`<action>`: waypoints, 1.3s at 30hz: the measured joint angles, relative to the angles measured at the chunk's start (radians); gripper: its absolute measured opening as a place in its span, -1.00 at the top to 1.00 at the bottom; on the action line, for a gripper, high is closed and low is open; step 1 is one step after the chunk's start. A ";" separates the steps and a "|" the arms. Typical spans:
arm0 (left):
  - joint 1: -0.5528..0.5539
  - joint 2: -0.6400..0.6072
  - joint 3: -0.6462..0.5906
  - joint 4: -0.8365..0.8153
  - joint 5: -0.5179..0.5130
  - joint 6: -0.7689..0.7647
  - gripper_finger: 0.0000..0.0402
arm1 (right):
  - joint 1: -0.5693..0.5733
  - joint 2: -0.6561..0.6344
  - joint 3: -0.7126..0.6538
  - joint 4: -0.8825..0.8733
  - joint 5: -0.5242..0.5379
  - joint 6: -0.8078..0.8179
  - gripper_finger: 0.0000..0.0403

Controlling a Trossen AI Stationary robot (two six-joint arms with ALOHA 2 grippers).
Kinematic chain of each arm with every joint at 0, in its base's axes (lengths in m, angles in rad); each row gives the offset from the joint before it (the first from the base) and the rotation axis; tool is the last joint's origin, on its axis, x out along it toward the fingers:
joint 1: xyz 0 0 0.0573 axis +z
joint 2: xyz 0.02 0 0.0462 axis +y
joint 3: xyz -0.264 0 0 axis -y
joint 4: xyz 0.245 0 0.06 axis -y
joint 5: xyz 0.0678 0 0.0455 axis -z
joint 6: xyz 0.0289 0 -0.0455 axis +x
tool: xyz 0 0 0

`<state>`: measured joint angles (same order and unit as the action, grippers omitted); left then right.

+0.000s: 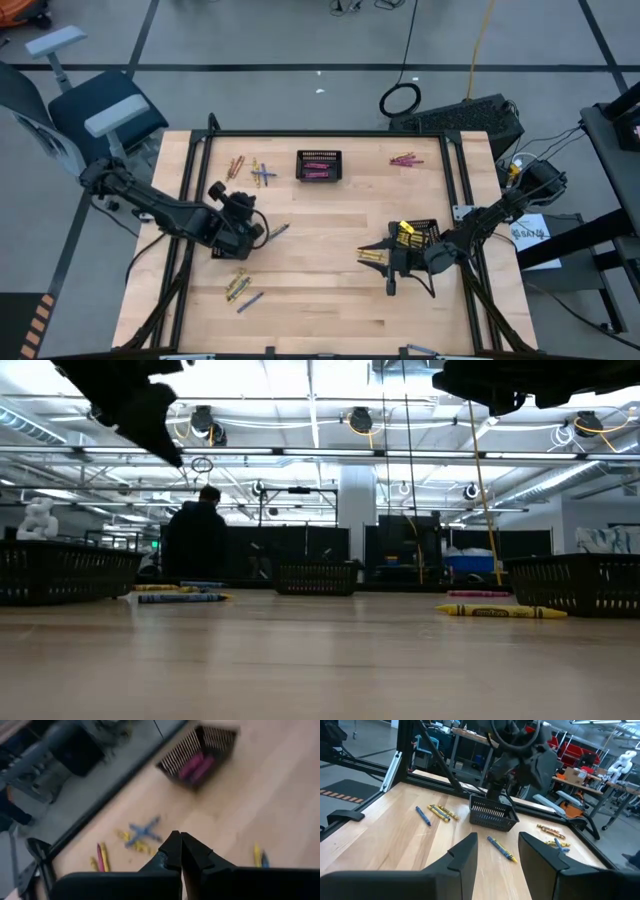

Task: Sort crayons
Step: Put the red crayon into the top black bin

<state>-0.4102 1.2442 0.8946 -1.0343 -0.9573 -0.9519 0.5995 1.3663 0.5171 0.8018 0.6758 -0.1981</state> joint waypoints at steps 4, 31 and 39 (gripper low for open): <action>-0.011 0.003 -0.024 0.027 -0.042 -0.124 0.99 | -0.001 0.000 0.000 -0.031 0.000 0.030 0.36; 0.076 0.078 -0.098 0.173 -0.023 -0.080 0.97 | -0.038 0.000 0.000 -0.028 0.000 0.092 0.36; 0.266 0.078 -0.098 0.134 0.148 -0.034 0.61 | -0.038 0.000 0.000 -0.028 0.000 0.090 0.36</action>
<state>-0.1439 1.3224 0.7963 -0.9005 -0.8096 -0.9859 0.5613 1.3666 0.5171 0.7734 0.6758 -0.1085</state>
